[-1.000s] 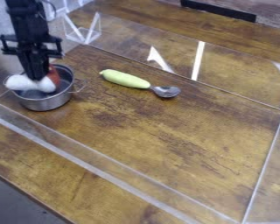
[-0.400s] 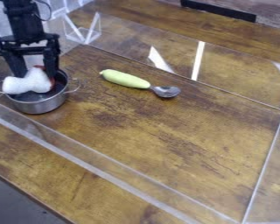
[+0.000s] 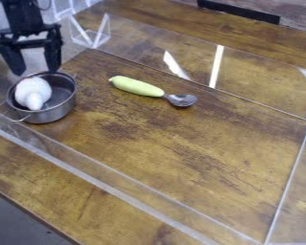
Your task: Put the mushroom in the silver pot
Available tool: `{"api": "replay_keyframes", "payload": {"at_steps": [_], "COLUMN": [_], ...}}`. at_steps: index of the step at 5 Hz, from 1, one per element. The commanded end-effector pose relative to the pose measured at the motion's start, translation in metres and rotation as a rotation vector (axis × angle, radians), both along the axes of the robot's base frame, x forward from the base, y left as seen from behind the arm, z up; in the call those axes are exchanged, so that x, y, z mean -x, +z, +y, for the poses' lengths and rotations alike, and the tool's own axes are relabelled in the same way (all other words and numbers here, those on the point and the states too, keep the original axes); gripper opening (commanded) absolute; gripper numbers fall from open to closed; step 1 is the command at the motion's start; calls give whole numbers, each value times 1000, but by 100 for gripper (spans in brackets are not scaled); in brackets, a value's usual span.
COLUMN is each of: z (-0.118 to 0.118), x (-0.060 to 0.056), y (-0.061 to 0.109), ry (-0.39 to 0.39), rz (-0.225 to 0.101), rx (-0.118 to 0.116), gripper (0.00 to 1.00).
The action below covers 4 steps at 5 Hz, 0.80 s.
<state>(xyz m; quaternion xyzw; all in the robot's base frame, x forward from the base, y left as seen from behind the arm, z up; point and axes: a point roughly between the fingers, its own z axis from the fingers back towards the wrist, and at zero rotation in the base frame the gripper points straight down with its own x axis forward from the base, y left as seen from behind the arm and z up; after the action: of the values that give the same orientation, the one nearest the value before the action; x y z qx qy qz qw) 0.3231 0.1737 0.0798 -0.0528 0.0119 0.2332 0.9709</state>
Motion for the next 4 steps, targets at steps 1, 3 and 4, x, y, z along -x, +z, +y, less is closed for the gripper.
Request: {"api": "replay_keyframes", "payload": {"at_steps": [1, 3, 4], "z": [-6, -38, -50], "x": [-20, -20, -19], "y": [25, 41, 49], "ry": [-46, -154, -197], "rz": [-70, -51, -49], "rx": [-29, -12, -3], "gripper": [100, 100, 100]}}
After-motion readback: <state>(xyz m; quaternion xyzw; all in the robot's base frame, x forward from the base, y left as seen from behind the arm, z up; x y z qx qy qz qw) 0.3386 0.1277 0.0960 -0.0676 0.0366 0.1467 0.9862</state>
